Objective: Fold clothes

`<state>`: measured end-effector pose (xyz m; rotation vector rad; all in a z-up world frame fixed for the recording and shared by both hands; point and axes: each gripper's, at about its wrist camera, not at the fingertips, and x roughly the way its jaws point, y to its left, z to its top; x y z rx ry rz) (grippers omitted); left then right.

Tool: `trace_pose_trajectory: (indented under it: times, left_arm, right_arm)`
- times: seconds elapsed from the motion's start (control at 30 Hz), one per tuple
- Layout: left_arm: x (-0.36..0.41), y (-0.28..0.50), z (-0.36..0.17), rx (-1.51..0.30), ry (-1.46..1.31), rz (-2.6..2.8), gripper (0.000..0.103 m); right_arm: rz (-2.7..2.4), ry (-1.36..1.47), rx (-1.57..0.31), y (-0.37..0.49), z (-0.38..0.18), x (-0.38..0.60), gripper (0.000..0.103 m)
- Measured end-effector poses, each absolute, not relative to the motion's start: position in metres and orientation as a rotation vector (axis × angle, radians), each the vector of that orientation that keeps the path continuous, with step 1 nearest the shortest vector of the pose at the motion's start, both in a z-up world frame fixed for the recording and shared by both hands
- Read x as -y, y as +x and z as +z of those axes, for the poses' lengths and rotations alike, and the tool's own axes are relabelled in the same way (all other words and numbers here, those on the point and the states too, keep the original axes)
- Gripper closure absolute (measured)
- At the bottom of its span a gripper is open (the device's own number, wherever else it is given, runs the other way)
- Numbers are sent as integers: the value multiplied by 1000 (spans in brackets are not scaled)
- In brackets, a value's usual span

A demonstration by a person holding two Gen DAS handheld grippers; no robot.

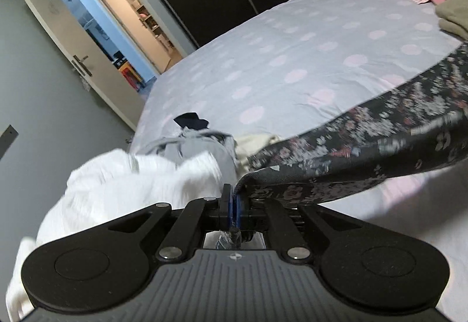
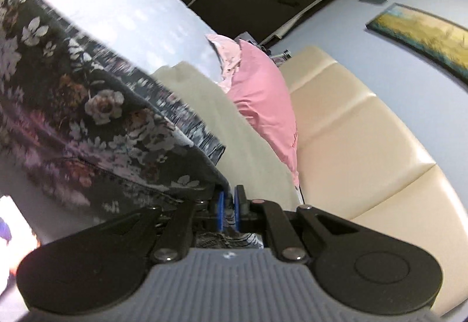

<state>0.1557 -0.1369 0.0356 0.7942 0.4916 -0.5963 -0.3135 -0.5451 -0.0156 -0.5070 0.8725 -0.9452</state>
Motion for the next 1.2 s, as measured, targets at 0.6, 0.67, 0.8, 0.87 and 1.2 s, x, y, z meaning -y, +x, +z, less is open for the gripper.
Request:
trace_pose_trajectory:
  times: [0.6, 0.67, 0.8, 0.87, 1.2]
  left_arm:
    - [247, 240, -56, -599, 1227, -479, 102]
    - [254, 248, -64, -608, 1241, -474, 102]
    - [264, 259, -80, -617, 1287, -475, 102]
    - [267, 263, -88, -622, 1303, -483, 102]
    - [264, 274, -83, -647, 1188, -562, 92]
  right_arm:
    - [-1002, -386, -884, -184, -31, 652, 95]
    - [-1016, -372, -924, -170, -42, 665, 95]
    - [-1047, -340, -977, -148, -63, 685, 95]
    - [-1049, -324, -989, -141, -70, 690, 94]
    - [-1115, -250, -959, -127, -70, 696, 68]
